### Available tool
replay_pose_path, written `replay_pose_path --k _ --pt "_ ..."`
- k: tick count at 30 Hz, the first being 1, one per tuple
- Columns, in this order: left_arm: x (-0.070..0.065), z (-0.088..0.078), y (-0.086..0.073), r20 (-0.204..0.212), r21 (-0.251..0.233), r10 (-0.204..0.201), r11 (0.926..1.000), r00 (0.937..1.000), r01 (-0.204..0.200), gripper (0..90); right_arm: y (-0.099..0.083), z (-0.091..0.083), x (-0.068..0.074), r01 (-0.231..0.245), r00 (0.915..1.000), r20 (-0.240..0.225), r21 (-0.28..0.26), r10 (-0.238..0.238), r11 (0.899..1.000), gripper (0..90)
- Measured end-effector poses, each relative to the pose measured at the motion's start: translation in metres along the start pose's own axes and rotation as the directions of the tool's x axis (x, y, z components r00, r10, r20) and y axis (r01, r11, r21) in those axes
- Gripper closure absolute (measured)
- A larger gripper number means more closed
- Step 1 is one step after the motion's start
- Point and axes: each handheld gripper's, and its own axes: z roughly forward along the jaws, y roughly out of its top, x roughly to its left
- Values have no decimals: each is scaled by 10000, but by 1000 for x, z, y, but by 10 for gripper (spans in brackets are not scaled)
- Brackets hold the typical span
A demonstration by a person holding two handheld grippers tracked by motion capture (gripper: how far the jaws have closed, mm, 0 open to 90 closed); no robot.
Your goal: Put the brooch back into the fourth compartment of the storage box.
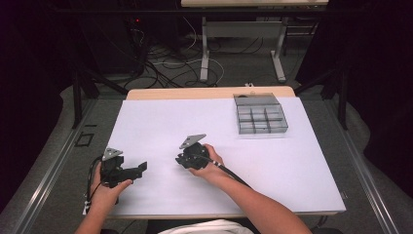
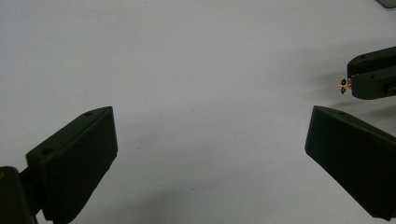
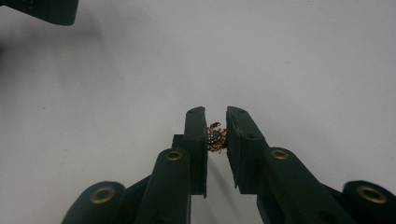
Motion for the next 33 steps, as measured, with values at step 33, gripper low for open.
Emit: replay_pose_path --k 33 --pt "0 0 0 -31 30 -34 10000 10000 34 22 -2 -33 -50 -789 9912 1034 -370 824 9962 796"
